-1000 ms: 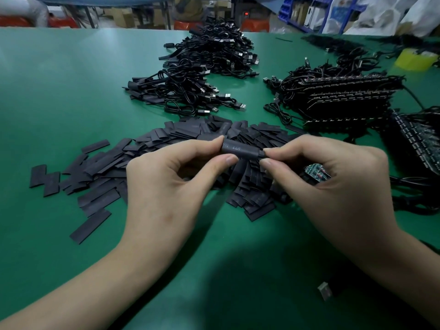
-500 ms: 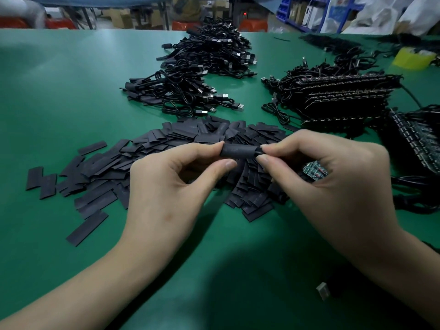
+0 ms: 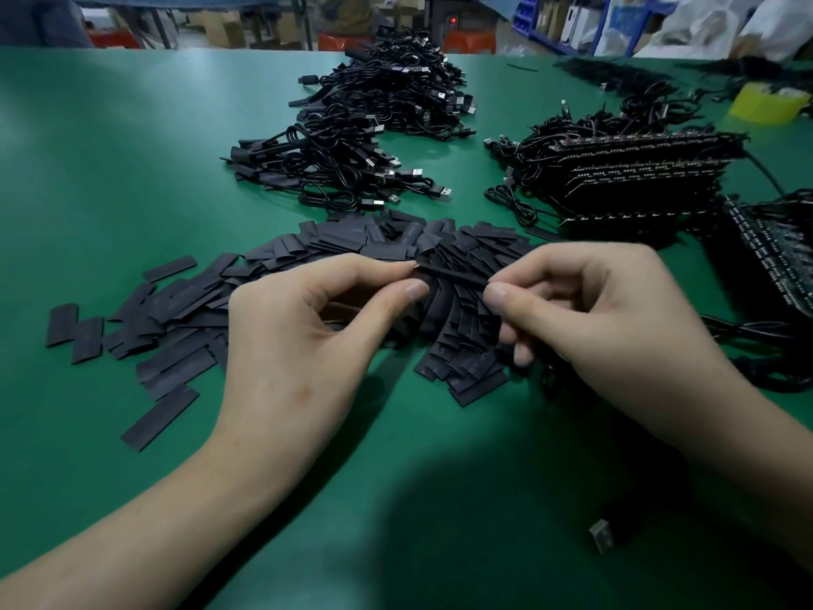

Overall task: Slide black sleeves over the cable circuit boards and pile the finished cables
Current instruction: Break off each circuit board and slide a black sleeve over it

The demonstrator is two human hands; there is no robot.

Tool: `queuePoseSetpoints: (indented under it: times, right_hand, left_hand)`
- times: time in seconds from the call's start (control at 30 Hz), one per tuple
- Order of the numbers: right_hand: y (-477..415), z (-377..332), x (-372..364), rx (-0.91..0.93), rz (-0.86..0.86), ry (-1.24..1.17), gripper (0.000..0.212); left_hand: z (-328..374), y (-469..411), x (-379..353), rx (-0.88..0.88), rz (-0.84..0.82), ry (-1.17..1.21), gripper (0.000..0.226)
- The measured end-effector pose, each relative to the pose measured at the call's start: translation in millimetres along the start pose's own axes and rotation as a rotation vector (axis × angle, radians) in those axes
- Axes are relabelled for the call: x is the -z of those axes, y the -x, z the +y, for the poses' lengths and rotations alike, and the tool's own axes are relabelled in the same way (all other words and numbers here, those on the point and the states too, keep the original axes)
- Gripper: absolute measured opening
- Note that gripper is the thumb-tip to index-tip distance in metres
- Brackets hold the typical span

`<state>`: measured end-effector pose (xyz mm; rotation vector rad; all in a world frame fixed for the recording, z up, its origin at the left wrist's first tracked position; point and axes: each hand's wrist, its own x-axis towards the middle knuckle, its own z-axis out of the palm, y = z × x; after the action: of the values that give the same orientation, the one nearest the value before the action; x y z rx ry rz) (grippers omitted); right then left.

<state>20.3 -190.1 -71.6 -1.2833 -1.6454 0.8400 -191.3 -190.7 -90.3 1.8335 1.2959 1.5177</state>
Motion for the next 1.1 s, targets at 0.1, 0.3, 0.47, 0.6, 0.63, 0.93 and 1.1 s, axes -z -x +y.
queuePoseSetpoints:
  times: [0.1, 0.3, 0.47, 0.6, 0.63, 0.93, 1.1]
  right_hand:
    - [-1, 1, -1, -0.142, -0.155, -0.081, 0.007]
    - [-2, -3, 7, -0.252, -0.317, -0.202, 0.015]
    - [-4, -7, 12, -0.288, -0.359, -0.261, 0.024]
    - [-14, -20, 22, -0.214, -0.229, -0.193, 0.026]
    - [-19, -26, 25, -0.173, -0.185, -0.151, 0.025]
    - [-144, -66, -27, 0.273, 0.032, 0.553, 0.011]
    - [-232, -63, -98, 0.391, 0.038, 0.804, 0.018]
  left_hand:
    - [0, -2, 1, -0.009, -0.007, 0.003, 0.011]
    - [-5, -3, 1, 0.027, -0.042, 0.037, 0.01]
    - [-8, -4, 4, 0.051, -0.083, 0.064, 0.011]
    - [-8, -3, 1, 0.061, -0.103, 0.051, 0.011]
    - [-9, -4, 0, 0.067, -0.116, 0.045, 0.008]
    - [-14, -1, -2, 0.034, -0.266, 0.08, 0.015]
    - [-11, -1, -2, -0.04, -0.356, 0.031, 0.018]
